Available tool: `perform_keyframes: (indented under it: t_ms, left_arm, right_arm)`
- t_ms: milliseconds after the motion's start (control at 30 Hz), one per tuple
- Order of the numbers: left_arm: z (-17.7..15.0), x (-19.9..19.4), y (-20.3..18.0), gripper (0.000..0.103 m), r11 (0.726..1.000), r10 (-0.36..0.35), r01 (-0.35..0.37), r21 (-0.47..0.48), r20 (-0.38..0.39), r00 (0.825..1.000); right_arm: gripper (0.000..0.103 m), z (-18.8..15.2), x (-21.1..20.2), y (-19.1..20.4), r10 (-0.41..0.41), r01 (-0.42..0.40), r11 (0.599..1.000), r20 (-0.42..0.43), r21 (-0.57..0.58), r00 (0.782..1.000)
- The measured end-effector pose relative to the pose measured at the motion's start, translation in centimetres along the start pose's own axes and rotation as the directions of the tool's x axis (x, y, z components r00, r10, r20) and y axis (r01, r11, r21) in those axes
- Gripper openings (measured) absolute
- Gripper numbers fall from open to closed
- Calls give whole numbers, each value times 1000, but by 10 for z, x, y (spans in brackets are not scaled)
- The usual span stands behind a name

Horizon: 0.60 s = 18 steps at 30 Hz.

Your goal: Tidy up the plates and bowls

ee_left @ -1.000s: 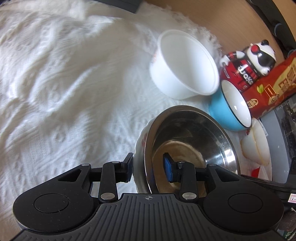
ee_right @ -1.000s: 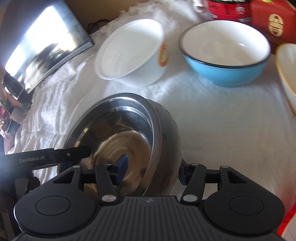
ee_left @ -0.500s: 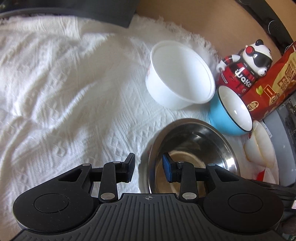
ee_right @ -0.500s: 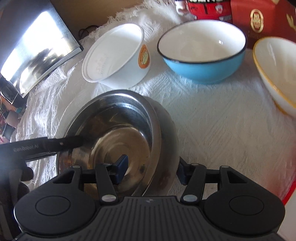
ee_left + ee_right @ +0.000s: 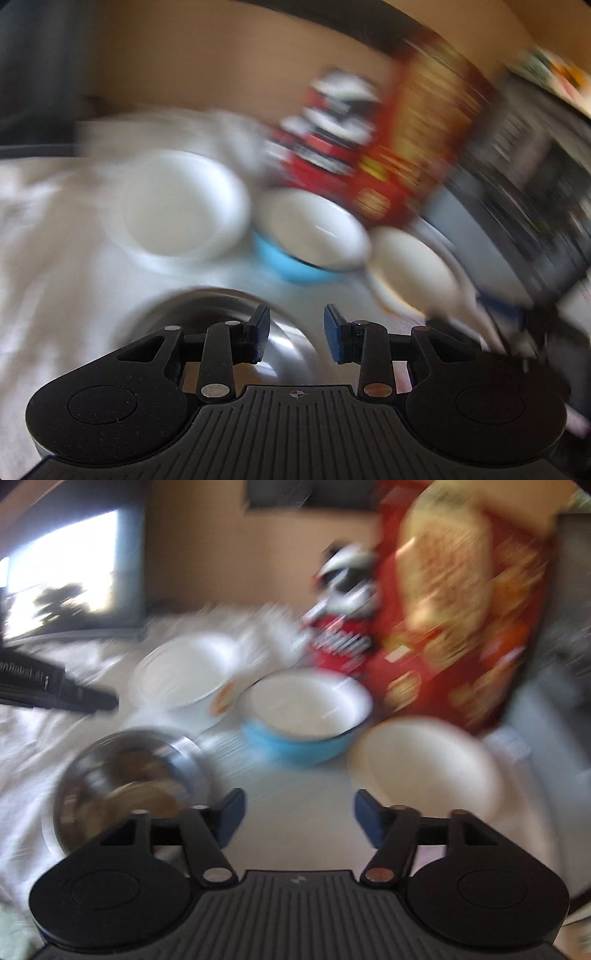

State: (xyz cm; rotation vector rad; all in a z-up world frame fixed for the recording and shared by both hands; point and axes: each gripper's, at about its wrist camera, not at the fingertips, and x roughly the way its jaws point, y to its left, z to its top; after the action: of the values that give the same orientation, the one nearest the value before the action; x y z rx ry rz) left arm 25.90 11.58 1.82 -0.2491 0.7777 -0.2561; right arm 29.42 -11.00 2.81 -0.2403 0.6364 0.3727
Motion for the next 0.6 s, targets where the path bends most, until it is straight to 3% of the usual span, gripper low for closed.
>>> perform_keyframes:
  t_ms: [100, 267, 433, 533, 600]
  left_arm:
    - [-4, 28, -40, 35, 991, -102, 110, 76, -99, 990]
    - [-15, 68, -91, 35, 971, -148, 181, 156, -205, 968]
    - [-23, 98, -118, 35, 967, -130, 180, 180, -258, 957]
    - [-28, 111, -126, 35, 966, -161, 209, 153, -277, 947]
    - [-33, 117, -133, 35, 968, -142, 193, 159, -282, 949]
  right_arm:
    - [77, -7, -20, -27, -142, 139, 989, 84, 40, 986]
    - [77, -16, -31, -85, -137, 145, 981, -66, 126, 988]
    - [71, -49, -53, -133, -223, 260, 929, -160, 263, 961]
    - [69, -75, -62, -158, -210, 278, 891, -219, 359, 953]
    - [65, -92, -63, -171, -169, 268, 865, -258, 425, 951]
